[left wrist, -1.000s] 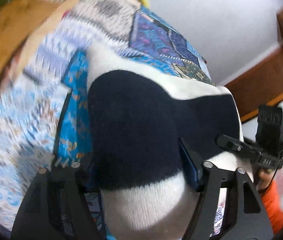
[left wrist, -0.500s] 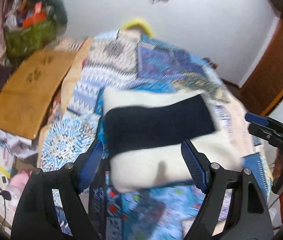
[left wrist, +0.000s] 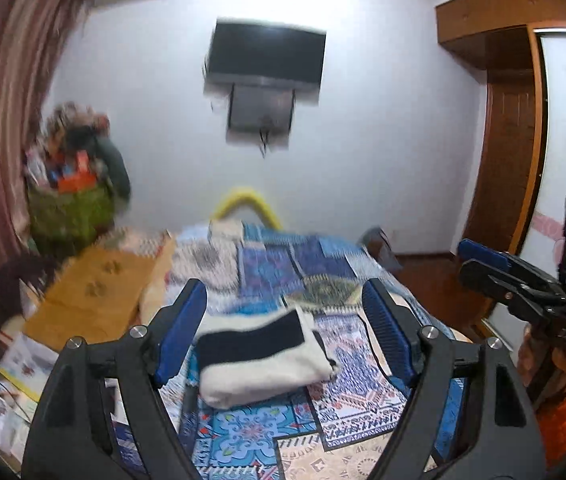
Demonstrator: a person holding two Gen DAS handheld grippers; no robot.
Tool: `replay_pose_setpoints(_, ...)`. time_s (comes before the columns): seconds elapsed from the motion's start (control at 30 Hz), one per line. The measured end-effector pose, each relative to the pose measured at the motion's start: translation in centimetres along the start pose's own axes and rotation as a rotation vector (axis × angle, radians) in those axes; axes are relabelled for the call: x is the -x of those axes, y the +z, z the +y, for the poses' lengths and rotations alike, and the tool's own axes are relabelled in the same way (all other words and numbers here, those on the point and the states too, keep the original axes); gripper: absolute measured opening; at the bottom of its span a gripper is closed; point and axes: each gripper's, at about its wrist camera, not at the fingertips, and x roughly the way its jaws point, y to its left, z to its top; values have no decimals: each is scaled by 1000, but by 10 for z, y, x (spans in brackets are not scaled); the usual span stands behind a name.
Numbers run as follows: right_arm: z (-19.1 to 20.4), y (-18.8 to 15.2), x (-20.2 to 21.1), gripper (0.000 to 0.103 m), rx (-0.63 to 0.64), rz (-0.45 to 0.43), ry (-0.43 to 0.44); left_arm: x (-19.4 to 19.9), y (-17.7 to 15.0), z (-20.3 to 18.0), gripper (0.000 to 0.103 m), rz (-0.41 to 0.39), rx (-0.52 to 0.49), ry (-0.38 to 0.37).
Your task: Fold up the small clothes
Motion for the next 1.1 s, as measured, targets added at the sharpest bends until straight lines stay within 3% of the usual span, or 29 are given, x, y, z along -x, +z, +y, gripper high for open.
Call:
replay_pose_setpoints(0.07, 10, -1, 11, 76, 4, -43, -6, 21, -4, -10, 81, -67, -28, 61)
replay_pose_setpoints(0.2, 27, -9, 21, 86, 27, -86, -54, 46, -18, -23, 81, -120, -40, 102)
replay_pose_setpoints(0.33, 34, -15, 18, 102, 27, -86, -88, 60, -29, -32, 98, -142, -39, 103)
replay_pose_setpoints(1.1, 42, -22, 38, 103, 53, -71, -157, 64, -37, -45, 102, -157, -33, 98)
